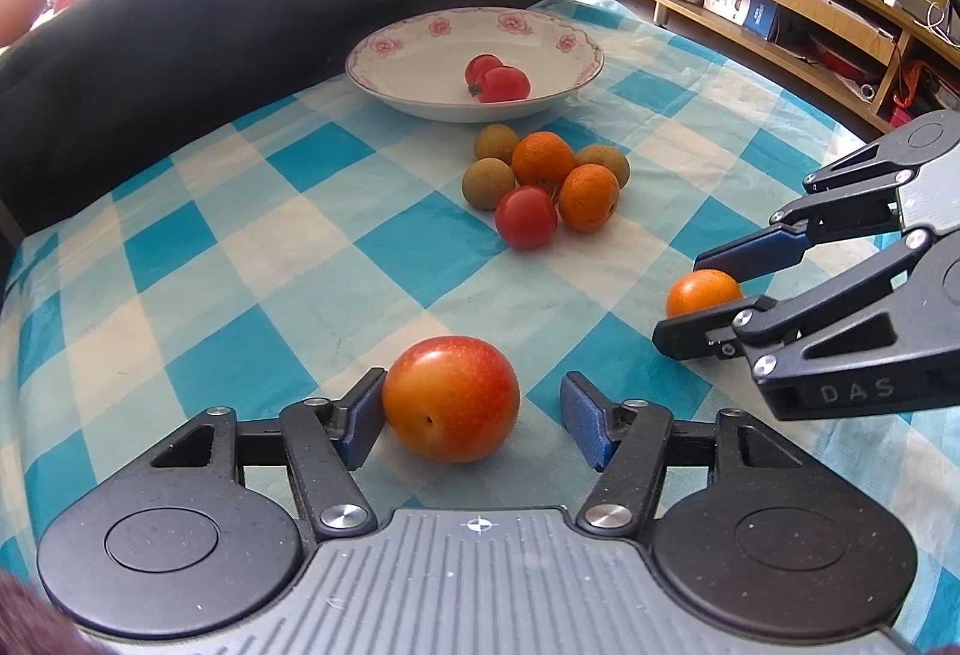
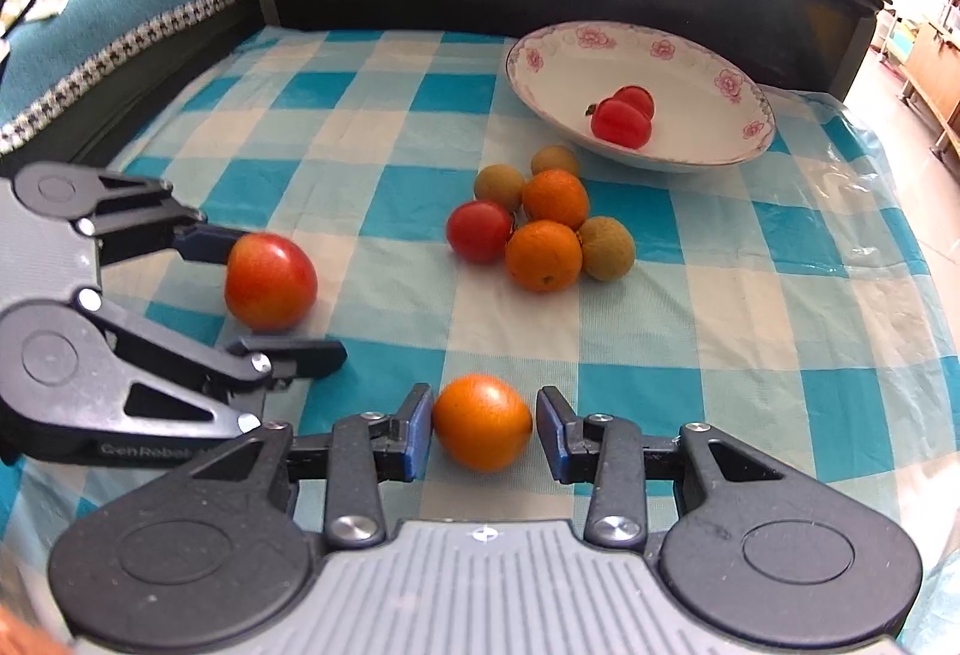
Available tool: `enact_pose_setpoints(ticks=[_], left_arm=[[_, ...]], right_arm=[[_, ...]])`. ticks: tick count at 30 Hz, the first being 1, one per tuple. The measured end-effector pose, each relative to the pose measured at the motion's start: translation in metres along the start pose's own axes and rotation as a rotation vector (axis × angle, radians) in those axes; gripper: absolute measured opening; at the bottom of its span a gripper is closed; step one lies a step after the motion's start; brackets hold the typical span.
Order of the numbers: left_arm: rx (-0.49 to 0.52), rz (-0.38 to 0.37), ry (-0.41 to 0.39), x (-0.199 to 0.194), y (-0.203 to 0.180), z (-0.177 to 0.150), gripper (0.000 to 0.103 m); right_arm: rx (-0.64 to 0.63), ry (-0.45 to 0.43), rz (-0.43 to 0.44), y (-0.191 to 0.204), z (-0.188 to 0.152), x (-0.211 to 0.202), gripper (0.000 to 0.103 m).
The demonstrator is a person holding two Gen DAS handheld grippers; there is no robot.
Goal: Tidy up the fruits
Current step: 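Carry the large tomato and the orange over the white bowl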
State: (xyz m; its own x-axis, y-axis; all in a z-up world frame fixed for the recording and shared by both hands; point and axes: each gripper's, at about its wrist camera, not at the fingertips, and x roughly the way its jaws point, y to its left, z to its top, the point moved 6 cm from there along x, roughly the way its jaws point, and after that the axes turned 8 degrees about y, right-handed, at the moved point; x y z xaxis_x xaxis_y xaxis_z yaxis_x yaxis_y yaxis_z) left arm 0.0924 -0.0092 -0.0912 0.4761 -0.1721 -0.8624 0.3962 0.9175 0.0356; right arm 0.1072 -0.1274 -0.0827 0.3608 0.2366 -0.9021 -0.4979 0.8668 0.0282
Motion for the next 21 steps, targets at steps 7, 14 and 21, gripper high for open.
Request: enact_pose_setpoints(ticks=[7, 14, 21], left_arm=[[-0.013, -0.011, 0.008, -0.002, -0.001, 0.002, 0.051], [-0.029, -0.017, 0.019, -0.002, 0.0, 0.005, 0.051], [-0.047, -0.034, 0.001, -0.007, 0.0, 0.015, 0.051]], right_arm=[[-0.014, 0.018, -0.023, 0.002, -0.004, 0.0, 0.038], [0.017, 0.004, -0.016, -0.003, 0.001, -0.005, 0.038], [0.033, -0.024, -0.015, -0.005, 0.01, -0.011, 0.038]])
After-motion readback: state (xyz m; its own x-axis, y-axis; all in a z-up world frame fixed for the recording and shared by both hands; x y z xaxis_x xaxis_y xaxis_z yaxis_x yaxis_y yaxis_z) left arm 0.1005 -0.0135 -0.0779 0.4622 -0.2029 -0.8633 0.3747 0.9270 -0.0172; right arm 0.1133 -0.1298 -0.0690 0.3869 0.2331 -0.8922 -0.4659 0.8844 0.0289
